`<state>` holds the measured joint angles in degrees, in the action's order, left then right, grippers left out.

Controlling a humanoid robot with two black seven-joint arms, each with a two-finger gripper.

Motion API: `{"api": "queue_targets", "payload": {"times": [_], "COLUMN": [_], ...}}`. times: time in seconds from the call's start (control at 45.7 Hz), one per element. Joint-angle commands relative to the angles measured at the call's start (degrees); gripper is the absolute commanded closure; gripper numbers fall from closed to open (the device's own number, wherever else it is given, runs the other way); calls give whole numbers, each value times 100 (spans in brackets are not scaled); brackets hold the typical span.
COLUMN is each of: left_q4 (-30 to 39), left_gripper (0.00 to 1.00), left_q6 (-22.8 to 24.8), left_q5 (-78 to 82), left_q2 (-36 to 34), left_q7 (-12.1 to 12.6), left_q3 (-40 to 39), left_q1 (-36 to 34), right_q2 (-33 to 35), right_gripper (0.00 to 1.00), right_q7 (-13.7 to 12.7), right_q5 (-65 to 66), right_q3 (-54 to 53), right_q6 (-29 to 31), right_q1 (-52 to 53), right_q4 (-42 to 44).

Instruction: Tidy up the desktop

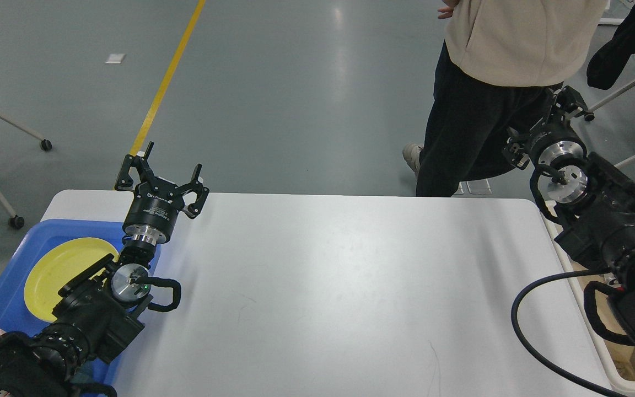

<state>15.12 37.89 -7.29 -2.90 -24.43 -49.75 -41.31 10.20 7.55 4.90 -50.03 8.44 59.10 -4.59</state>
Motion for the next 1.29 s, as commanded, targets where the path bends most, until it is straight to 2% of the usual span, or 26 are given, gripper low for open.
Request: {"api": "queue_targets", "payload": {"times": [0.0, 0.241, 0.525, 0.634, 1.268], "left_q4": [0, 0, 0, 0, 0], "left_gripper": [3, 3, 3, 3, 3], "left_q6": [0, 0, 8, 0, 0], "left_q5": [0, 0, 0, 0, 0], "left_q2": [0, 0, 0, 0, 0], "left_q7": [0, 0, 0, 0, 0], "left_q3": [0, 0, 0, 0, 0], "left_q1": [0, 0, 0, 0, 0], "right_q2": [87, 87, 8, -264, -317], "right_gripper": [0, 0, 0, 0, 0], "right_q7": [-8, -8, 27, 27, 27], "right_q5": [2, 20, 28, 28, 11], "right_q3": [29, 212, 2444, 2963, 2973], "right_q6": [184, 395, 386, 386, 606], "right_q1": [-118, -338, -655, -619, -751], "right_q4": [-7, -7, 2, 2, 11]}}
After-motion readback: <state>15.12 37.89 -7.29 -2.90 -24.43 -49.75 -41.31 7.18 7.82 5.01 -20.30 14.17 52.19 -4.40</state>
